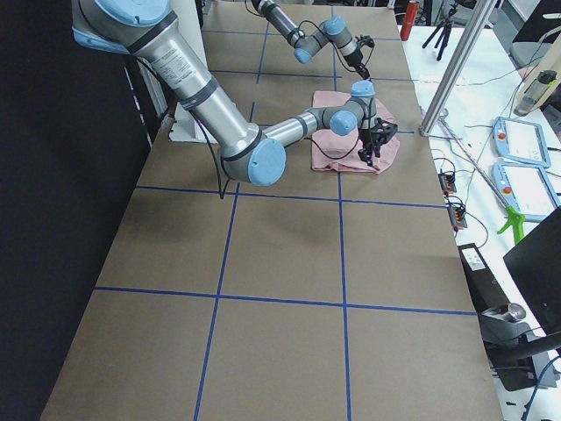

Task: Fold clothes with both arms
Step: 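Lower the right gripper to the folded shirt's corner nearest it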

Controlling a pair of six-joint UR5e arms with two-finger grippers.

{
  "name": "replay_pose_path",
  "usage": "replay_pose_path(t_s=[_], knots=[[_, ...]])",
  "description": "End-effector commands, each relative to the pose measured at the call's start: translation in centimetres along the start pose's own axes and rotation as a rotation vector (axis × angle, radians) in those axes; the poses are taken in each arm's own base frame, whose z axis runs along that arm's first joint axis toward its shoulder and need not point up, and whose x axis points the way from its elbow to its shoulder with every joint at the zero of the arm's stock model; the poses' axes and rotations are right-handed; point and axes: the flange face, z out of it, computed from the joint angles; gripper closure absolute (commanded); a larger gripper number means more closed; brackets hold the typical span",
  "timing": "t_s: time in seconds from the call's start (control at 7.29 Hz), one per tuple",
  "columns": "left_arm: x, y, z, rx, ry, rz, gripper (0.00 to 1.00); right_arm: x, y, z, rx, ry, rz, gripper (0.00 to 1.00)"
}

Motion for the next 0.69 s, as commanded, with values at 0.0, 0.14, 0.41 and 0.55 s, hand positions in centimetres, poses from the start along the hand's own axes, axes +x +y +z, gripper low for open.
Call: replay_pose_path(t_s=[0.0,0.14,0.41,0.55], knots=[[0.0,-0.1,-1.5,0.005,0.026,-0.011,0.67,6.0,0.0,-2.7,-0.078,-0.045,0.010,0.35],[-1.0,0.1,-1.3,0.006,0.022,-0.011,0.67,8.3,2.4,-3.3,-0.103,-0.057,0.034,0.33],[-1.0,0.0,-1.3,0.007,0.020,-0.009,0.67,10.9,7.0,-3.7,-0.148,-0.055,0.068,0.31],[-1.2,0.1,-1.2,0.009,0.016,-0.006,0.67,10.9,9.6,-2.9,-0.158,-0.045,0.081,0.30]])
